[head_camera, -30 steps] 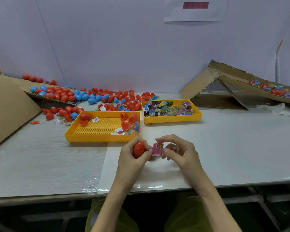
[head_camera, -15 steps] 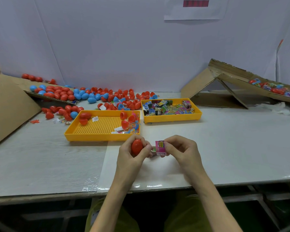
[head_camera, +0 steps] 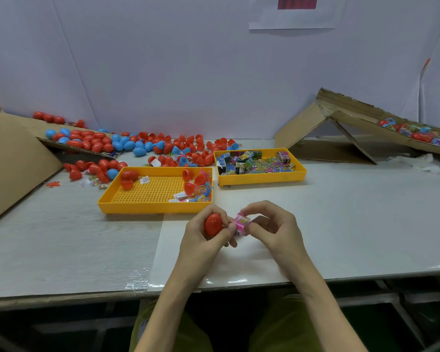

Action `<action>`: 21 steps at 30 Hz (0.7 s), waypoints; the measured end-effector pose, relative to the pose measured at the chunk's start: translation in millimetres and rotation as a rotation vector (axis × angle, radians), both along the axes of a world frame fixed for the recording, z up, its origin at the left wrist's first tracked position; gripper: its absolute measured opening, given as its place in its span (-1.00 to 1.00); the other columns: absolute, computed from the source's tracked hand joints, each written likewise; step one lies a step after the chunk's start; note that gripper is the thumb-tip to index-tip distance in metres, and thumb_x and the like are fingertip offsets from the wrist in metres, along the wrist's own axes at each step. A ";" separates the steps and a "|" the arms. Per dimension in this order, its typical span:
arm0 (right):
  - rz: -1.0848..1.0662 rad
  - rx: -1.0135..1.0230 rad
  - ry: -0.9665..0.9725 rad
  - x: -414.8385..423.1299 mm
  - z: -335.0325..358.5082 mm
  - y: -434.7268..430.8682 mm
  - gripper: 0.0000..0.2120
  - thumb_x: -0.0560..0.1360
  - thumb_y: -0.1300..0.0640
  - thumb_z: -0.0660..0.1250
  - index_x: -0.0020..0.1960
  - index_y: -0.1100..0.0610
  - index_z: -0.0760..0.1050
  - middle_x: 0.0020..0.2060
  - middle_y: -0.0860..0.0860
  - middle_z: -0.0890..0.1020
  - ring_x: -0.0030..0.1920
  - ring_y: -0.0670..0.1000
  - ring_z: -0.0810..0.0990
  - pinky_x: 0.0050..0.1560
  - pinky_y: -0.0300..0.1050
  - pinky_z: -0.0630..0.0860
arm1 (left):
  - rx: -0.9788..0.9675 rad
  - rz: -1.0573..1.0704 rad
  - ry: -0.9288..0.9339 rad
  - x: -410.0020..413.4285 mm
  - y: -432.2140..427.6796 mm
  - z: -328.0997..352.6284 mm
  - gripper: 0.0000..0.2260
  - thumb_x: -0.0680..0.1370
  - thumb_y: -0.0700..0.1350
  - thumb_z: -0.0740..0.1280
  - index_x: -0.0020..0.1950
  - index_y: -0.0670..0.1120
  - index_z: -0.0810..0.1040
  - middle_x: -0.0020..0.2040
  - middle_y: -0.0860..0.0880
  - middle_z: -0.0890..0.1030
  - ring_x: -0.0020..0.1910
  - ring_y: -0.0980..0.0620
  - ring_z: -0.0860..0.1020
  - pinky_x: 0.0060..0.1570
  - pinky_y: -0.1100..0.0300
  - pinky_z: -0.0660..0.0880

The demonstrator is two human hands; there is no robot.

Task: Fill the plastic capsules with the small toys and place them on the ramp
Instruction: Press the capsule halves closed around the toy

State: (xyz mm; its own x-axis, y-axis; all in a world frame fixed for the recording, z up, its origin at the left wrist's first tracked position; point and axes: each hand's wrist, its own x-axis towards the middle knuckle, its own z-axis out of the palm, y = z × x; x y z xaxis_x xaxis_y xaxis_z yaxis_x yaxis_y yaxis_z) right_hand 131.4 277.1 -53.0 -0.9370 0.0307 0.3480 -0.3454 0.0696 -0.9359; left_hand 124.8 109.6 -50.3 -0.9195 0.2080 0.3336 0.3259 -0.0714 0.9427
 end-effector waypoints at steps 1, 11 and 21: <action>0.043 0.012 0.008 1.0 0.6 0.4 -0.71 0.39 0.31 0.36 0.03 0.03 0.64 -0.07 0.00 0.73 -0.24 0.00 0.64 -0.10 -0.22 0.57 | 0.002 -0.008 -0.001 0.2 0.2 0.0 -0.75 0.53 -0.30 0.42 -0.19 0.03 0.53 -0.21 0.00 0.62 -0.30 -0.03 0.62 -0.23 0.22 0.55; 0.185 0.024 -0.040 2.3 2.5 3.1 -0.53 0.28 0.36 0.29 0.09 0.00 0.65 -0.16 -0.02 0.61 -0.23 -0.04 0.53 -0.18 -0.21 0.51 | -0.019 -0.012 -0.007 -1.6 1.2 -3.1 -0.84 0.53 -0.30 0.43 -0.14 -0.08 0.52 -0.21 -0.01 0.59 -0.25 0.00 0.62 -0.19 0.24 0.56; 0.223 0.045 -0.066 -0.4 -0.2 1.4 -0.69 0.32 0.28 0.34 -0.01 0.02 0.64 -0.17 0.12 0.63 -0.11 0.04 0.61 -0.14 -0.19 0.51 | -0.056 -0.015 0.006 -0.5 1.2 -2.4 -0.89 0.46 -0.13 0.43 -0.18 0.00 0.52 -0.27 0.09 0.55 -0.33 0.10 0.56 -0.29 0.26 0.52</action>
State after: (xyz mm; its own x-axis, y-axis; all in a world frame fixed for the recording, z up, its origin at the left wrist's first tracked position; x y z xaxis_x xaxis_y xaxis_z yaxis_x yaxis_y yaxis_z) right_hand 131.0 278.5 -53.2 -0.9396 -0.1936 0.2822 -0.2950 0.0403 -0.9547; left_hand 124.4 110.8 -52.7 -0.9142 0.2398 0.3267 0.3308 -0.0237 0.9434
